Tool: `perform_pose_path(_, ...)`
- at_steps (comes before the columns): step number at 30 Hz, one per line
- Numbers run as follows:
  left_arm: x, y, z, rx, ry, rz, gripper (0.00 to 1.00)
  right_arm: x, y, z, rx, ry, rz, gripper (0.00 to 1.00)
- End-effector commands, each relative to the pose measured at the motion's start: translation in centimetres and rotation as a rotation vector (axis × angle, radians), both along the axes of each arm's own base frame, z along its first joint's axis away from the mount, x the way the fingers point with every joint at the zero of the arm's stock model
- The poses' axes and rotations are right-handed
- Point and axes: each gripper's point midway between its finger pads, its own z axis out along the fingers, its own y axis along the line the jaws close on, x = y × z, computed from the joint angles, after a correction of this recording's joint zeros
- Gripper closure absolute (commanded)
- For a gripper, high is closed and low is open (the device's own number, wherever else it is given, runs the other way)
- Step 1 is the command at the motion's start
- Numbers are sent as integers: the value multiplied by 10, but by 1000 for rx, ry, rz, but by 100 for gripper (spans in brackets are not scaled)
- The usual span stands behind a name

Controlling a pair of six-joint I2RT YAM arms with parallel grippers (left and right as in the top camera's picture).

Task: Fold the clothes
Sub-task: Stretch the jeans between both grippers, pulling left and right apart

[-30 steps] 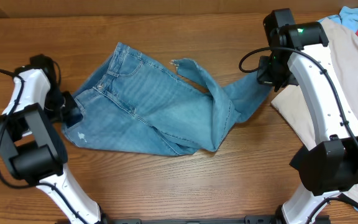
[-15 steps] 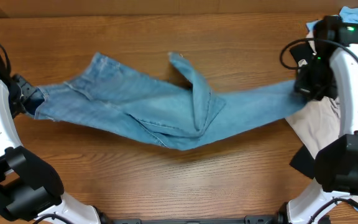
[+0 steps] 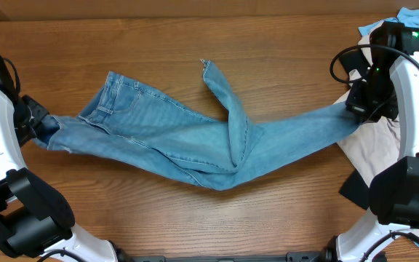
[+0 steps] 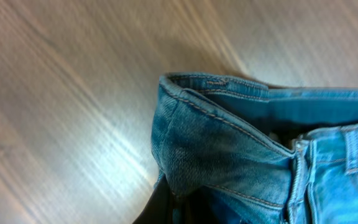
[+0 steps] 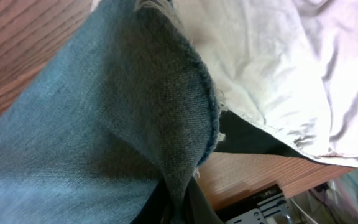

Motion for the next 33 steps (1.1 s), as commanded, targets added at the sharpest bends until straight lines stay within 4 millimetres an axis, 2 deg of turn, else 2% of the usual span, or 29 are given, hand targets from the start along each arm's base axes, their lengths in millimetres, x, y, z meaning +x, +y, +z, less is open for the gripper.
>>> perform_pose_path(1, 1, 27, 7, 72, -57, 111, 96, -2, -17, 0, -50, 4, -8, 94)
perform_pose_path(5, 14, 31, 8, -36, -195, 202, 96, -5, -28, 0, -46, 2, -55, 94)
perform_pose_path(9, 23, 25, 8, -90, -242, 218, 96, -8, -28, -1, 8, 2, -79, 95)
perform_pose_path(11, 23, 16, 7, -102, -222, 192, 96, -6, -18, -2, 71, -5, -40, 95)
perform_pose_path(16, 21, -6, 3, -98, -146, 105, 96, -4, 27, -9, 283, -12, 133, 96)
perform_pose_path(19, 20, -7, 3, -46, -115, 91, 96, -10, 41, -16, 295, 27, 183, 96)
perform_pose_path(22, 36, -9, 6, -54, -174, 64, 96, -12, 44, -20, 275, 48, 207, 95)
perform_pose_path(24, 66, -12, 19, -92, -314, -14, 96, -7, 43, -18, 267, 24, 210, 95)
perform_pose_path(26, 82, -5, 37, -105, -426, -7, 96, 4, 37, -11, 259, -29, 191, 96)
perform_pose_path(27, 89, 4, 53, -114, -508, 43, 96, 16, 32, -3, 260, -89, 168, 96)
perform_pose_path(30, 95, 34, 93, -137, -689, 188, 96, 46, 5, 29, 252, -268, 24, 96)
perform_pose_path(33, 85, 53, 110, -146, -756, 277, 96, 57, -19, 54, 275, -384, -53, 96)
